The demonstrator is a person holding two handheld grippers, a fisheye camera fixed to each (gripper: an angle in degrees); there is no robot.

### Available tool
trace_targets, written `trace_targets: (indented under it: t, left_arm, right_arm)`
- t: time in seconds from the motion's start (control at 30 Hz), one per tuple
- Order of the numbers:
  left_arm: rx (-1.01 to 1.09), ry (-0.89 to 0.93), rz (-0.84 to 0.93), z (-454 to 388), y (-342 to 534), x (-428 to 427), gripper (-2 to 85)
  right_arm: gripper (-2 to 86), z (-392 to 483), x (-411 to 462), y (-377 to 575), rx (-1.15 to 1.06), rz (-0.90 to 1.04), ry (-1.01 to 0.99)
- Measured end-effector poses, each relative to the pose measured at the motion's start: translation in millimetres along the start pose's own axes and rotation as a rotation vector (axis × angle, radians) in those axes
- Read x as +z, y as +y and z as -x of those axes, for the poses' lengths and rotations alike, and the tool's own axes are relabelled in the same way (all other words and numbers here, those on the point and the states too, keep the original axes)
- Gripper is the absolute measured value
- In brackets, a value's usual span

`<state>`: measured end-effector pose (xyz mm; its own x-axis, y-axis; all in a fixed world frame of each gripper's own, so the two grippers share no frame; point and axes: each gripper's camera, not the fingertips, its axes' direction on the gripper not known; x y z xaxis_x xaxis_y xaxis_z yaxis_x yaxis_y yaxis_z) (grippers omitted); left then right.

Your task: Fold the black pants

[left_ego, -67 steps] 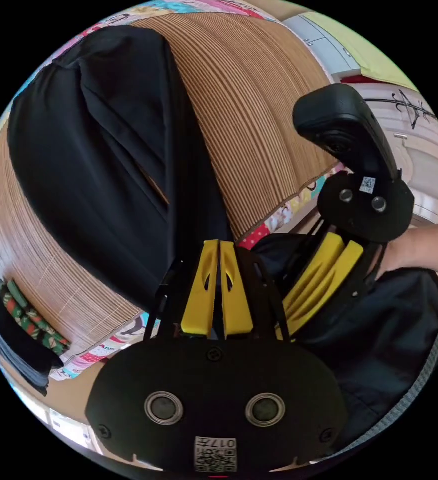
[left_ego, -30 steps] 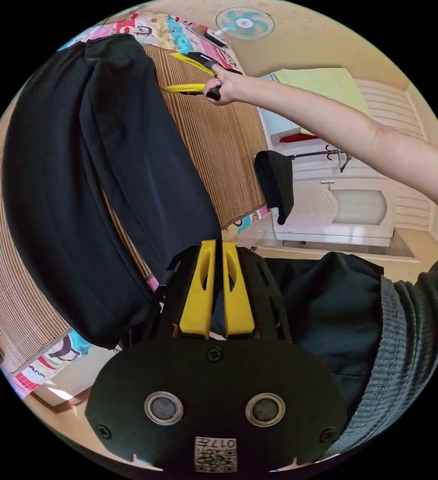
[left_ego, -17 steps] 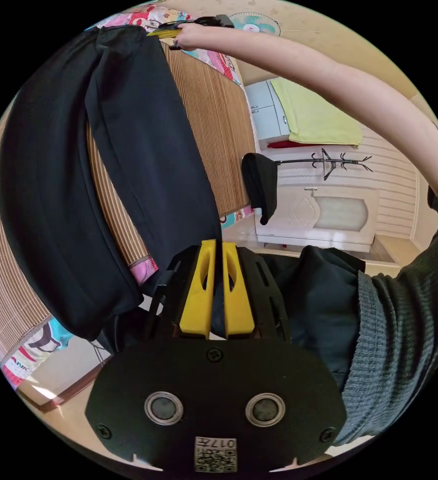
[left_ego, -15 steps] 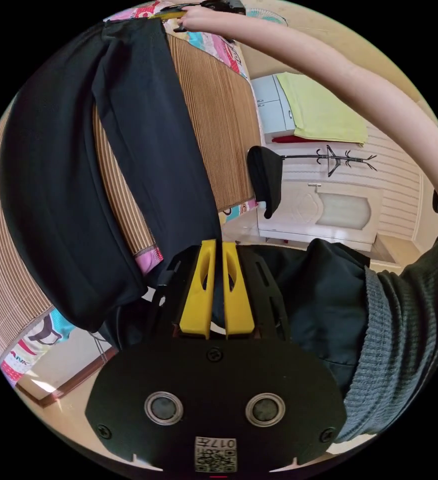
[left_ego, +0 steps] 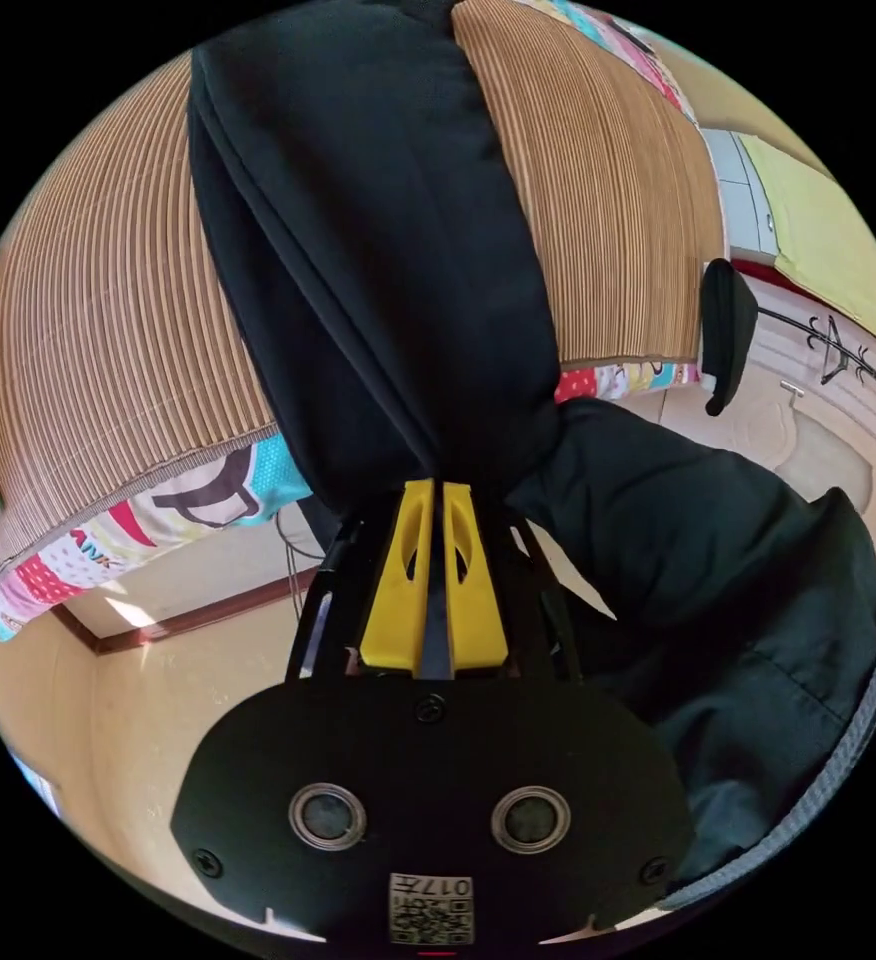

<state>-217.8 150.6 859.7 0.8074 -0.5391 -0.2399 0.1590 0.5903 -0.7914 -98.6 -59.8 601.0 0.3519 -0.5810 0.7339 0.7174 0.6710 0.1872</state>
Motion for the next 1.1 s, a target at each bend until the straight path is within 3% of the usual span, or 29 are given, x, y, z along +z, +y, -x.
trace_targets:
  t: [0.27,0.4,0.63,0.8,1.0,1.1]
  left_arm:
    - [0.042,0.137,-0.029,10.6,5.5,-20.9,-0.7]
    - [0.075,0.2,0.004,6.6,-1.4,-32.1,-0.8]
    - [0.183,0.317,0.026,-13.8,-1.9,-62.3,-0.8]
    - [0.323,0.408,-0.203,-32.9,48.2,-118.8,-0.9]
    - [-0.016,0.253,-0.258,5.8,77.2,-101.3,-0.8]
    - [-0.229,0.318,-0.231,25.7,75.0,-73.6,-0.5]
  right_arm:
    - [8.0,-56.0,17.8,205.3,0.228,0.242,0.099]
    - [10.7,-48.5,48.1,277.7,0.32,0.371,0.02]
    - [3.4,-25.5,66.3,295.6,0.291,0.564,-0.066]
    - [2.2,6.5,26.0,281.4,0.17,0.513,-0.208]
    - [1.9,2.6,48.2,274.9,0.172,0.541,-0.135]
    - [2.2,-6.3,73.7,273.3,0.227,0.605,-0.057]
